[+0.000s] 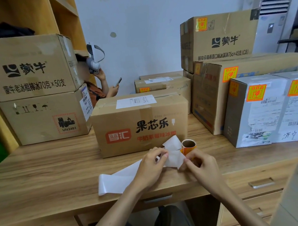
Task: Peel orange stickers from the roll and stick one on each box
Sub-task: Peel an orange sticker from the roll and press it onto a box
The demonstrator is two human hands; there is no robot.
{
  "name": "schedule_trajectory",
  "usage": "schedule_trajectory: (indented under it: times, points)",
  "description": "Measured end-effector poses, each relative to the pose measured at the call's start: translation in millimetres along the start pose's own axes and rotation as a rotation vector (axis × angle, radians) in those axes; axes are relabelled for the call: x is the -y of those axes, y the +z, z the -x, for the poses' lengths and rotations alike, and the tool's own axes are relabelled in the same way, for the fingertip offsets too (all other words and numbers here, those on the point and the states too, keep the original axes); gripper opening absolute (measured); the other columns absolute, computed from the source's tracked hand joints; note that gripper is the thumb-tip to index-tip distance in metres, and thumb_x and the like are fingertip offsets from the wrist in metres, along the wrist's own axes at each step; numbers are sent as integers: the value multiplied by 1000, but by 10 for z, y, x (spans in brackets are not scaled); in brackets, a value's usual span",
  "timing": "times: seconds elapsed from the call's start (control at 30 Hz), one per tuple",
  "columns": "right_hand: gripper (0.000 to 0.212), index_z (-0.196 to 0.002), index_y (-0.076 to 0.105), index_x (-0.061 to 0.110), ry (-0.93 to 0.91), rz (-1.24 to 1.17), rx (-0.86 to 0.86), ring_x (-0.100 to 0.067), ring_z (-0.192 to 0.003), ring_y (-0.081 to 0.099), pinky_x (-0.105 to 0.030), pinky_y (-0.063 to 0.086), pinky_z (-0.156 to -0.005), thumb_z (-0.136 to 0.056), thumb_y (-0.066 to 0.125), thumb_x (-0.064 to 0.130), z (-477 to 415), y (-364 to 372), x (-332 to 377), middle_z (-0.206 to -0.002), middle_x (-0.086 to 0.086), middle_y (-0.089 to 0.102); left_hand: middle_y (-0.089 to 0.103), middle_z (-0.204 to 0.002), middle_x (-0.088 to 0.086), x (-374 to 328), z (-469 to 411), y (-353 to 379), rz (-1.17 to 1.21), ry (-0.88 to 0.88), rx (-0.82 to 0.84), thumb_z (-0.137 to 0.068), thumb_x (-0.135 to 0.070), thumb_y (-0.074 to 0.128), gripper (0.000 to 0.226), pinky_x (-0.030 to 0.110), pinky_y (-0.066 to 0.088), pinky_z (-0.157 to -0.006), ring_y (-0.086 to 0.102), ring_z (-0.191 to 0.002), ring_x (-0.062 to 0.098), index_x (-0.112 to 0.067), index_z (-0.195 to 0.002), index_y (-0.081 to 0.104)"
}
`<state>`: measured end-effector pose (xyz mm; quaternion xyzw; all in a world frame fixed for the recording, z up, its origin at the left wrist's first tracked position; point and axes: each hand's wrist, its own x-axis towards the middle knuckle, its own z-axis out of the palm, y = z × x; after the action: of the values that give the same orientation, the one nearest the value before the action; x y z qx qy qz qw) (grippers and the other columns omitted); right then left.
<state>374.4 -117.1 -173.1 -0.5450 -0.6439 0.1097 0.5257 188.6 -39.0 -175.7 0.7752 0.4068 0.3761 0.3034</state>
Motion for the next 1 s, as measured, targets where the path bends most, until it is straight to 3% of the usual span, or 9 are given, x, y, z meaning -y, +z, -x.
schedule_trajectory:
  times: [0.17, 0.3, 0.37, 0.47, 0.6, 0.7, 0.77, 0.9, 1.0]
  points:
    - [22, -73, 66, 23, 69, -44, 13, -13, -66, 53, -18, 39, -58, -88, 69, 7, 68, -187, -50, -72, 11, 60, 62, -111, -15, -17, 5, 11, -4, -39, 1, -104, -31, 53, 18, 19, 48, -84, 54, -108, 3, -29, -110, 70]
    - [23, -73, 66, 26, 152, -125, 5, -26, -68, 58, -49, 50, -62, -89, 68, 9, 91, -286, -128, -73, 1, 62, 62, -111, -16, -11, -4, 19, -15, -43, -5, -104, -32, 54, 18, 21, 50, -87, 55, -108, 3, -29, -111, 70]
    - [21, -73, 65, 24, 168, -149, -7, -32, -69, 57, -53, 50, -62, -88, 68, 10, 102, -319, -140, -72, -2, 61, 63, -110, -16, -18, -5, 22, -20, -42, -12, -103, -32, 54, 19, 20, 49, -85, 55, -107, 4, -28, -110, 71]
    - [17, -70, 63, 22, 186, -199, -50, -28, -66, 56, -47, 49, -58, -85, 66, 14, 106, -370, -95, -67, -2, 60, 63, -110, -15, -28, 7, 23, -19, -43, -18, -103, -33, 55, 19, 19, 48, -84, 56, -107, 5, -27, -111, 70]
    - [17, -67, 60, 17, 203, -298, -102, -22, -59, 49, -44, 43, -54, -82, 65, 12, 84, -418, -3, -59, -2, 53, 63, -103, -16, -42, 26, 7, -22, -15, -20, -99, -39, 59, 19, 28, 51, -86, 57, -102, 4, -31, -111, 72]
    - [28, -67, 59, 17, 195, -306, -117, -15, -51, 45, -37, 38, -56, -88, 65, 0, 32, -439, 81, -55, 4, 52, 61, -104, -18, -91, 39, -12, 0, 41, -49, -98, -44, 60, 33, 23, 47, -86, 54, -106, 1, -33, -127, 67]
    - [23, -71, 61, 15, 184, -294, -118, -15, -51, 49, -35, 41, -56, -90, 65, 3, -29, -432, 163, -59, 6, 58, 59, -109, -21, -112, 48, -38, -37, 93, -135, -97, -42, 63, 39, 21, 47, -88, 52, -110, -2, -30, -134, 63]
    - [16, -76, 64, 17, 167, -228, -113, -17, -69, 61, -35, 48, -58, -92, 66, 14, -191, -344, 324, -79, 5, 68, 61, -110, -16, -176, 46, -164, -200, 299, -338, -95, -36, 66, 28, 15, 47, -88, 56, -108, 0, -24, -121, 70]
    - [14, -78, 64, 18, 164, -210, -88, -14, -78, 65, -35, 54, -60, -92, 65, 18, -295, -227, 469, -81, 6, 68, 65, -104, -10, -302, 41, -282, -273, 472, -416, -93, -36, 67, 23, 21, 51, -83, 58, -100, 6, -20, -108, 73]
